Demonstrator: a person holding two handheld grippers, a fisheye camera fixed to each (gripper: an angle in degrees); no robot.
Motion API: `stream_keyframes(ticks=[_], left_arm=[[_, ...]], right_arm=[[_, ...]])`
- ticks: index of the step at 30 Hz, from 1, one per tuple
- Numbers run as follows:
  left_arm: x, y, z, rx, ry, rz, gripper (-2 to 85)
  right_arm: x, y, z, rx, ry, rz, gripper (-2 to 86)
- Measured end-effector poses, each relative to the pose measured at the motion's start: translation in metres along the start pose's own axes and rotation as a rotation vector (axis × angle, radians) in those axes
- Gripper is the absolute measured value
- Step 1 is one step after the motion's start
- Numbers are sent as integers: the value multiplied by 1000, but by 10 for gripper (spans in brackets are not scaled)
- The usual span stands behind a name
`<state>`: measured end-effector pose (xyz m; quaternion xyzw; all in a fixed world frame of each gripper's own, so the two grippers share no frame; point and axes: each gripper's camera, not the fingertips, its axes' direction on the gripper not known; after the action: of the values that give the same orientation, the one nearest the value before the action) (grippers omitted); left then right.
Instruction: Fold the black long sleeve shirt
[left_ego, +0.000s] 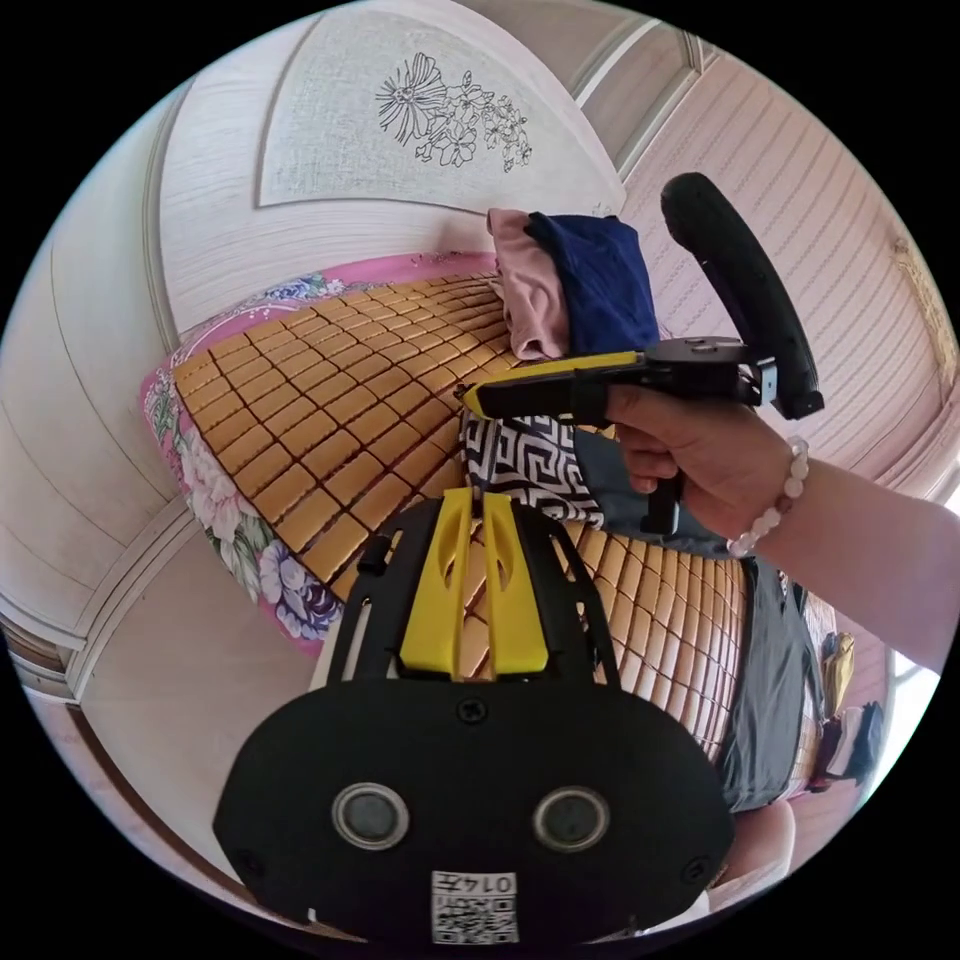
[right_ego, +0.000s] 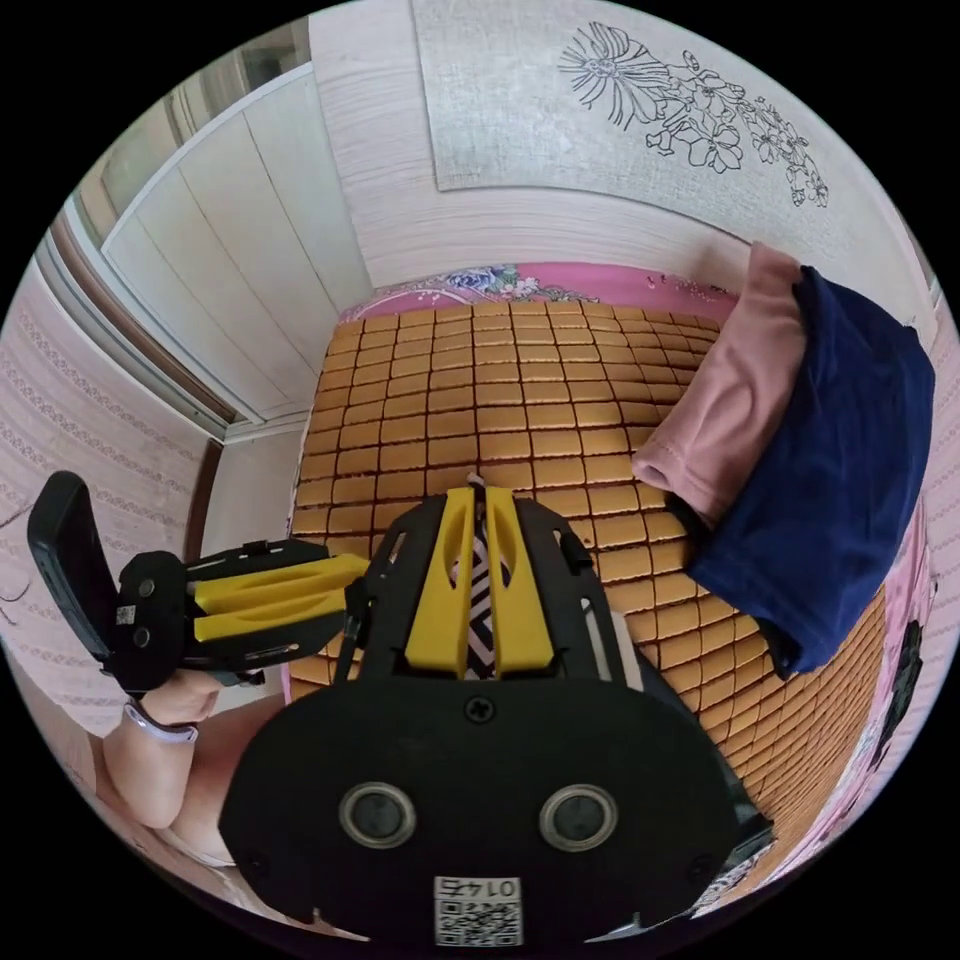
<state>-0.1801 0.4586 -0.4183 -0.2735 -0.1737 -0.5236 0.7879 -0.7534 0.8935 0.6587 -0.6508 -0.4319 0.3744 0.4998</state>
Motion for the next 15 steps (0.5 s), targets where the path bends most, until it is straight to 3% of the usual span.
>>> stream_keyframes(ticks=[7, 11, 15], left_arm=[[103, -18, -29, 195, 120, 153, -10], [241, -16, -54, 331, 235, 488, -10], [369, 16, -83, 425, 396, 776, -9]], right_arm=[[71, 79, -136, 239, -74, 193, -5], [95, 164, -248, 403, -18, 289, -4], [80, 312, -367, 516, 147, 414, 1]])
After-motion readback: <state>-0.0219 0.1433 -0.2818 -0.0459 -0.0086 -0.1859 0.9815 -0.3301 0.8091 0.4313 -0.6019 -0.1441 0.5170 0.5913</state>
